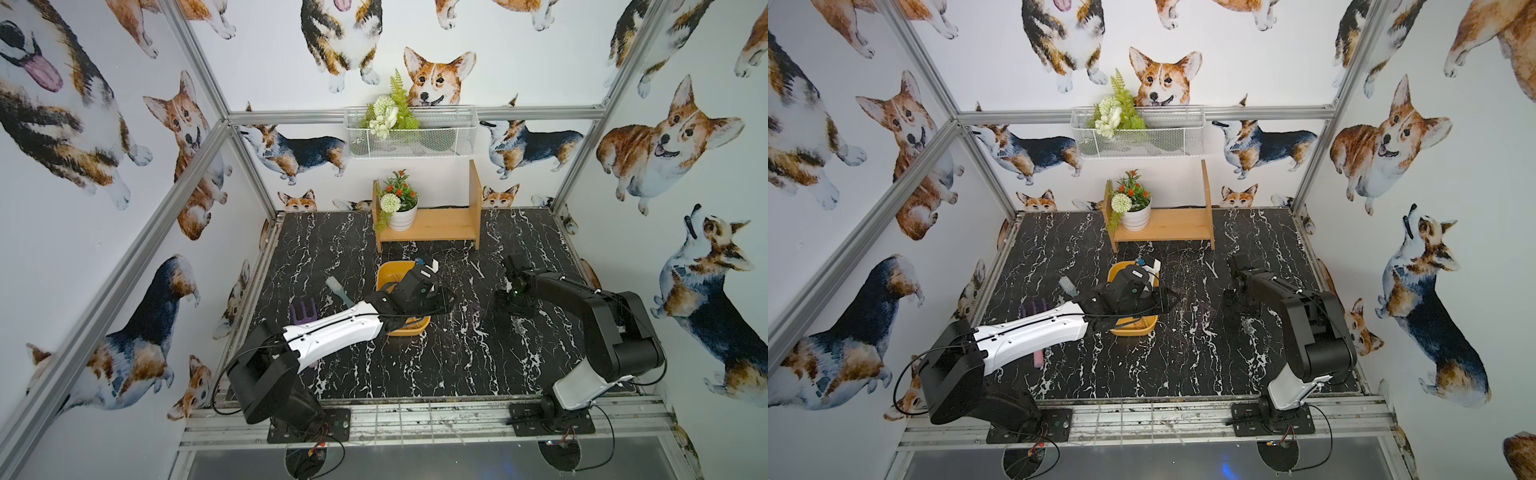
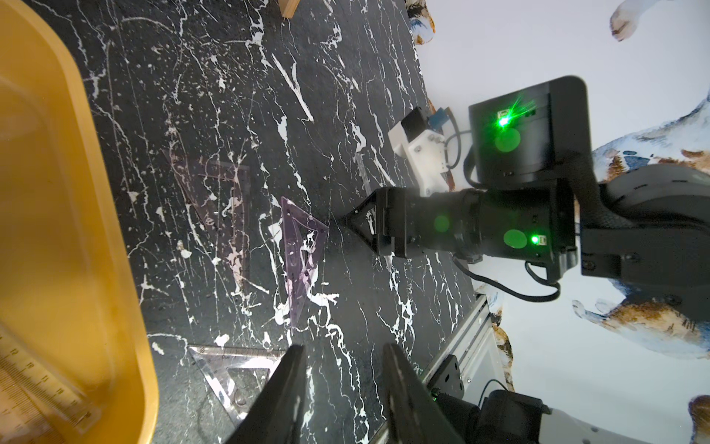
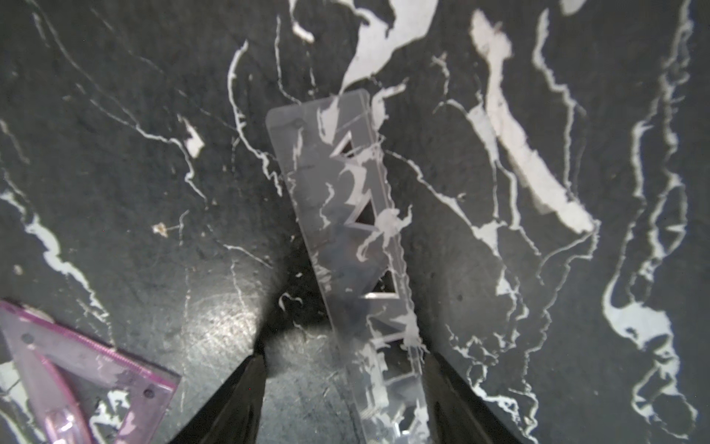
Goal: Put the scattered rulers into the storage box
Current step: Pick up the ruler from the center of the board.
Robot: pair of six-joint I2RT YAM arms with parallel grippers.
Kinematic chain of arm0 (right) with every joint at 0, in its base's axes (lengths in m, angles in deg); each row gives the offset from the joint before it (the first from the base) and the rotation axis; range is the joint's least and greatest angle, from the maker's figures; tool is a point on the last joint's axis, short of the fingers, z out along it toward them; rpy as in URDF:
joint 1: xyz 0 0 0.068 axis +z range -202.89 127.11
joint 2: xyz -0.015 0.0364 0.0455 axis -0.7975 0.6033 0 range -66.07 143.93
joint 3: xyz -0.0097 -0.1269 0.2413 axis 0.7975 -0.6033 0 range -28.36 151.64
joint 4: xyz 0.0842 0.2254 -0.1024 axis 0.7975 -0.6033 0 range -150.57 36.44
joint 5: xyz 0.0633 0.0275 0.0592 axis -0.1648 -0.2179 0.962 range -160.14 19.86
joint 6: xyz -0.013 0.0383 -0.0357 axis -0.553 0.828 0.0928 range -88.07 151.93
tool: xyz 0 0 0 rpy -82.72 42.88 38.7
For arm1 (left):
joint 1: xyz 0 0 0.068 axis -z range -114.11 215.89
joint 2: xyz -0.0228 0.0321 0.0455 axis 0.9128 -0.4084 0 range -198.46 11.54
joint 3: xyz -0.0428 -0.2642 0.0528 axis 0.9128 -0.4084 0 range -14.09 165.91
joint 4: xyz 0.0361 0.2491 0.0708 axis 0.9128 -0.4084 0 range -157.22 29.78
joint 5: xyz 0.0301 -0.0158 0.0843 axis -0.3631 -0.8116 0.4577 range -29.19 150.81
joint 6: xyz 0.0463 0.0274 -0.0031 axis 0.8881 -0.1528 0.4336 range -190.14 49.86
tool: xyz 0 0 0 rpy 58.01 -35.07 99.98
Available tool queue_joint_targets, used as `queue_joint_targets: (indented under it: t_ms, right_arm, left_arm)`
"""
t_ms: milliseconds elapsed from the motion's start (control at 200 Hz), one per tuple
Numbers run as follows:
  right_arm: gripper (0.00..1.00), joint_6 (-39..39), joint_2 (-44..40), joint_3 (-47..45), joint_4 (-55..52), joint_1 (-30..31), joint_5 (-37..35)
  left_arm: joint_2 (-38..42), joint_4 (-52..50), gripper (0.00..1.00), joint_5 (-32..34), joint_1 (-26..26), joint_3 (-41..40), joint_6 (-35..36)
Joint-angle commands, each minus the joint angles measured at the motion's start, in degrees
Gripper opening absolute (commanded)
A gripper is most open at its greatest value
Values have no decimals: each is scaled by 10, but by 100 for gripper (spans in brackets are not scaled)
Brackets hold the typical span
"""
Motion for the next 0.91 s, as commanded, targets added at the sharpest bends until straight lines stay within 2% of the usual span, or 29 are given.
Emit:
queue_joint_targets:
  t_ms: [0,230,365,490,901]
  right_arm:
    - [68,-8,9,-2,9,-1,6]
    - [64,-8,17,-8,15,-4,15]
    - [47,-10,20,-15,21,-9,30]
    - [38,-11,21,-21,25,-11,40]
    - [19,-7,9,-20,20,-11,60]
  left_arm:
    - [0,9,39,-2,0,2,4]
    - [4,7,39,0,-1,-2,4]
    - [4,8,39,0,-1,-2,4]
    - [4,9,39,1,-1,-2,4]
    - [6,9,39,2,-1,-1,3]
